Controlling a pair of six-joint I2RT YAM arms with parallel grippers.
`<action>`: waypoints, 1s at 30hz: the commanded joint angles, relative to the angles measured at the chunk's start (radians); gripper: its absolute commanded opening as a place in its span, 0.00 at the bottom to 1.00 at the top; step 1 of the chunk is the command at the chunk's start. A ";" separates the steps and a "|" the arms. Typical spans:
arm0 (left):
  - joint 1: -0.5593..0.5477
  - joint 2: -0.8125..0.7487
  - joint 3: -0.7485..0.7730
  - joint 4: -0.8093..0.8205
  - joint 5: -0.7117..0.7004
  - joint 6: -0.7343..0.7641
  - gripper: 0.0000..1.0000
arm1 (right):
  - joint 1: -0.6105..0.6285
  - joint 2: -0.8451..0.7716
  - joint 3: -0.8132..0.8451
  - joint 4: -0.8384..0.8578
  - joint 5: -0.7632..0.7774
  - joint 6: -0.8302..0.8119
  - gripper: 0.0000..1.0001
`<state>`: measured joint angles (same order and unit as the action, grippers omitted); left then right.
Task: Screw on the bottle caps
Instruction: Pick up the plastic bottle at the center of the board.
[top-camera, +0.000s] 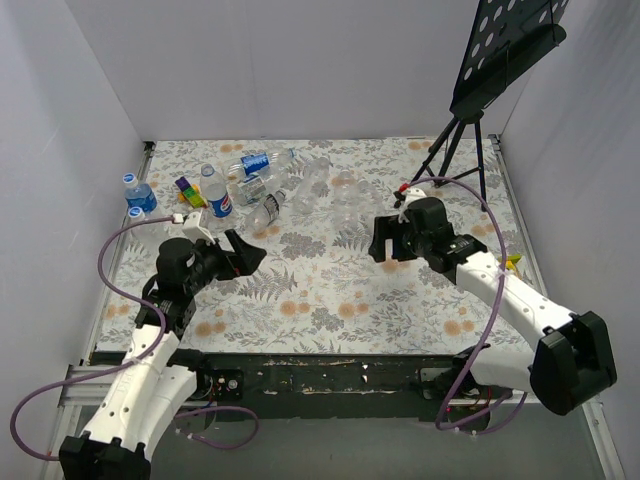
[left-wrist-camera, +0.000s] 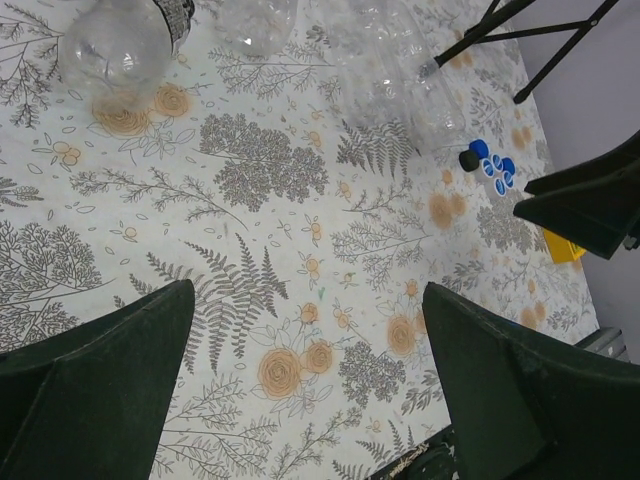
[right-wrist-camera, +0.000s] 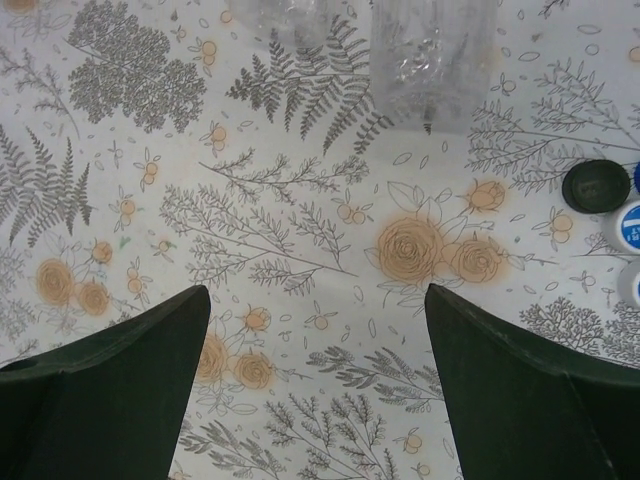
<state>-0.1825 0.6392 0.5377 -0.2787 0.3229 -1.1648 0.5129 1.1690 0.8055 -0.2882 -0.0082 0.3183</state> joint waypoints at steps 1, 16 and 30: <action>-0.002 0.024 0.018 0.059 0.036 0.034 0.98 | -0.010 0.089 0.141 0.037 0.111 -0.044 0.95; -0.003 -0.039 -0.033 0.099 0.034 0.109 0.98 | -0.085 0.670 0.566 -0.081 0.169 -0.186 0.96; -0.005 -0.019 -0.056 0.151 0.116 0.016 0.98 | -0.097 0.572 0.394 -0.095 0.128 -0.180 0.50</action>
<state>-0.1856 0.6083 0.4679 -0.1459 0.3962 -1.1221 0.4191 1.8805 1.2888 -0.3622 0.1246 0.1261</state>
